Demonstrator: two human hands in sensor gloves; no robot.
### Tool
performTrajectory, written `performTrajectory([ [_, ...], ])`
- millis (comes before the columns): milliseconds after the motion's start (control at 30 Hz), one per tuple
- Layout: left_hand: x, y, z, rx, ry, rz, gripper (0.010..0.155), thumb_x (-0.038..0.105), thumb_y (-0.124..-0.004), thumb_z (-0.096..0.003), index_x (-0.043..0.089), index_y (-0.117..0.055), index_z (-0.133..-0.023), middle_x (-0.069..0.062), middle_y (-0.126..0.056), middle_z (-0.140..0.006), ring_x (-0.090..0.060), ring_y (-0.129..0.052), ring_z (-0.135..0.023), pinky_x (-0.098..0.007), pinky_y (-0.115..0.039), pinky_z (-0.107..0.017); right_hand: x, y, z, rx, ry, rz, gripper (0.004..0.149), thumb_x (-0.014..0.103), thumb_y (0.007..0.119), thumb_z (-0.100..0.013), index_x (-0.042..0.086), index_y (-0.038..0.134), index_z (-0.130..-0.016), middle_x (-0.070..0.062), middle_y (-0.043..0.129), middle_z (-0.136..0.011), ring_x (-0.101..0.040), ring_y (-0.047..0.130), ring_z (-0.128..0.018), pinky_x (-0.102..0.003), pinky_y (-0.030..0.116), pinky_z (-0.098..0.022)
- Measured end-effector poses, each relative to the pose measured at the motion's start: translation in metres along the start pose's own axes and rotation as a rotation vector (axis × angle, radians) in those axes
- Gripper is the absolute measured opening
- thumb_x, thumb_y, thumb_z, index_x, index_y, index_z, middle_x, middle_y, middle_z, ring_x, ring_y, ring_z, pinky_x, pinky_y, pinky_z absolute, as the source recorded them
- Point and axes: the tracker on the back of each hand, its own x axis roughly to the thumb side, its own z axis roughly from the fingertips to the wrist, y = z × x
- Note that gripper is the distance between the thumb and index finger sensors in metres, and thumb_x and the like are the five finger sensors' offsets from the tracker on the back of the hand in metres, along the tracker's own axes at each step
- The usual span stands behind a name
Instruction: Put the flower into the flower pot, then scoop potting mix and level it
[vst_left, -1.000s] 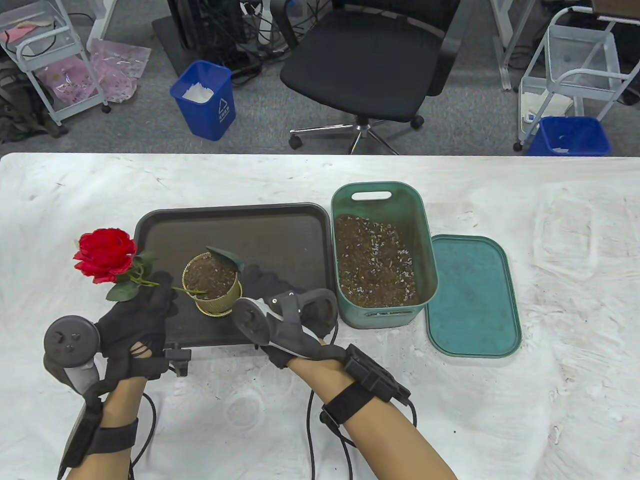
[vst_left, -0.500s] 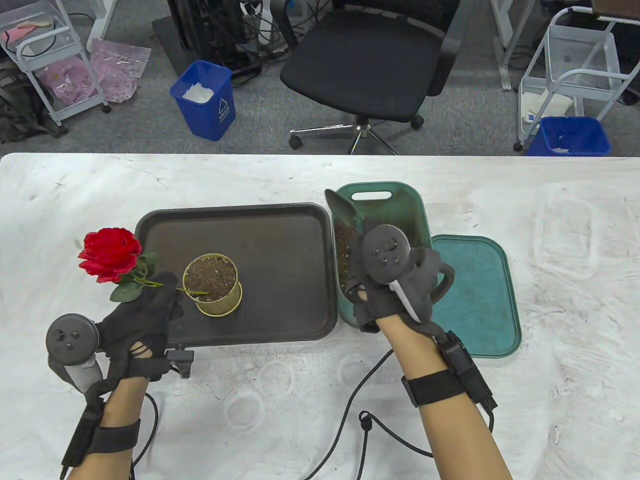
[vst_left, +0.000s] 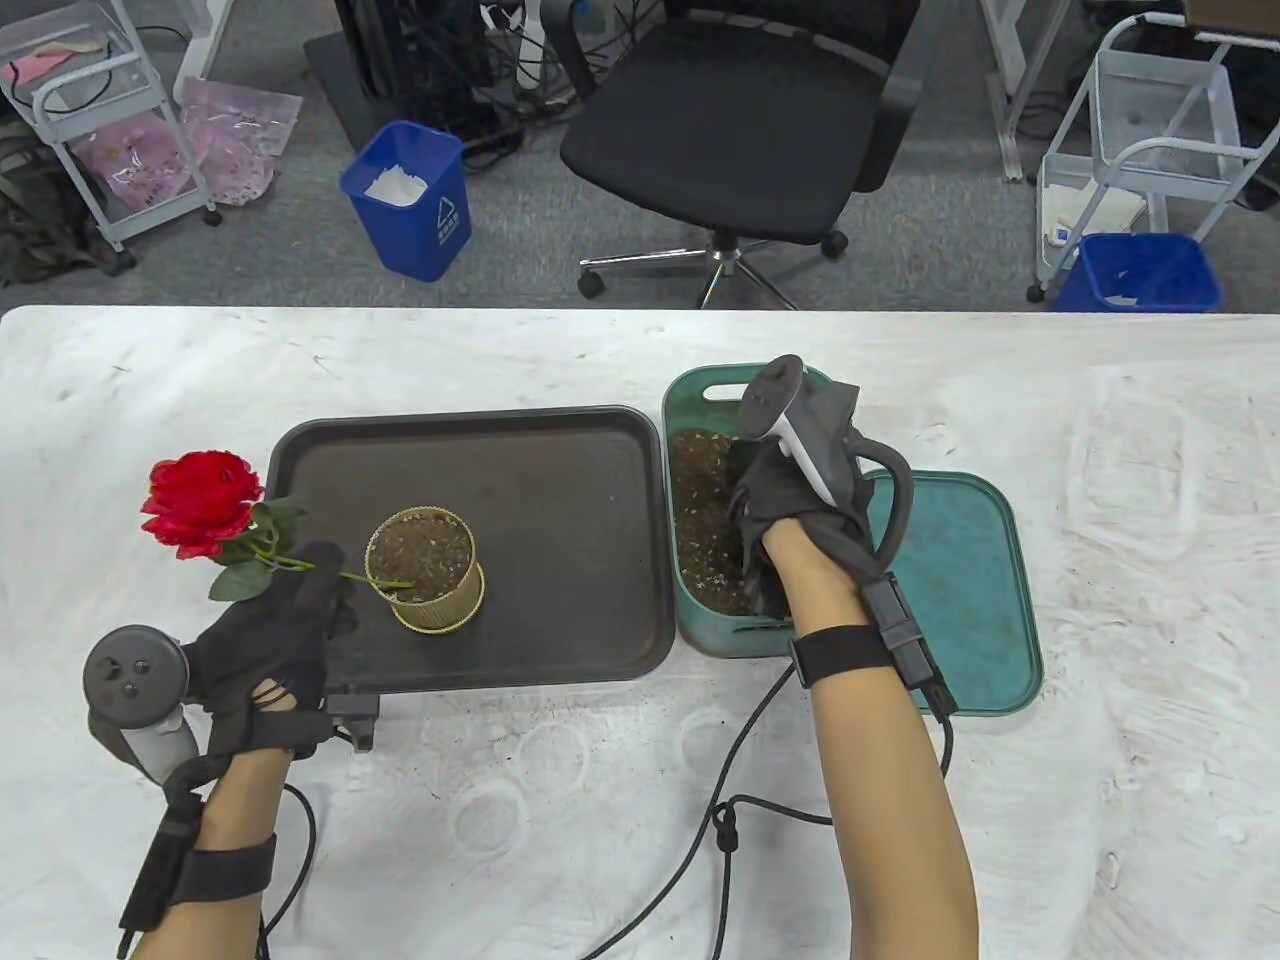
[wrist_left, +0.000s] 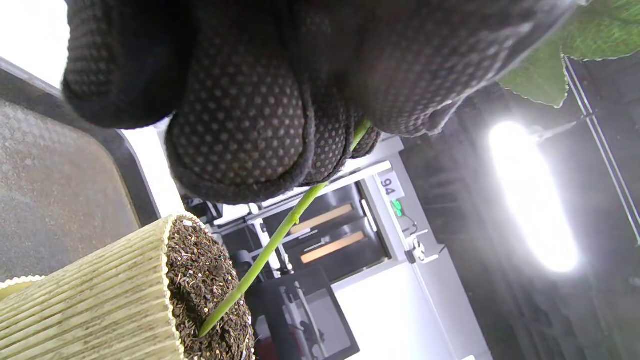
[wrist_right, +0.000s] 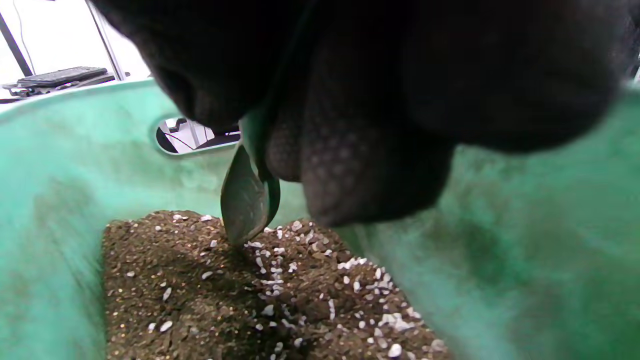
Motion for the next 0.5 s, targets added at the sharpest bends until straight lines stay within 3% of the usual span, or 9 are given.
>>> performTrajectory([
  [200, 0.001, 0.001, 0.0, 0.005, 0.003, -0.004, 0.043, 0.044, -0.09, -0.04, 0.022, -0.096, -0.076, -0.002, -0.104, -0.065, -0.018, -0.113, -0.033, -0.038, -0.095, -0.034, -0.002, 0.009, -0.015, 0.085, 0.034, -0.102, 0.051, 0.031, 0.082, -0.041, 0.01, 0.079, -0.087, -0.013, 0.101, -0.06, -0.03, 0.108, -0.025, -0.038, 0.094, -0.011],
  [400, 0.0, 0.0, 0.0, 0.001, 0.004, 0.003, 0.042, 0.044, -0.09, -0.04, 0.022, -0.096, -0.076, -0.002, -0.104, -0.064, -0.018, -0.113, -0.033, -0.038, -0.095, -0.034, -0.009, 0.027, -0.025, 0.338, 0.072, -0.252, 0.053, 0.031, 0.079, -0.041, 0.008, 0.076, -0.088, -0.014, 0.101, -0.06, -0.029, 0.107, -0.024, -0.037, 0.094, -0.011],
  [500, 0.0, 0.001, -0.001, 0.003, 0.001, -0.003, 0.042, 0.044, -0.09, -0.0398, 0.022, -0.096, -0.076, -0.002, -0.104, -0.064, -0.018, -0.113, -0.033, -0.038, -0.095, -0.034, -0.012, 0.03, -0.027, 0.4, 0.081, -0.369, 0.055, 0.031, 0.079, -0.041, 0.003, 0.074, -0.088, -0.014, 0.101, -0.059, -0.028, 0.107, -0.022, -0.036, 0.094, -0.01],
])
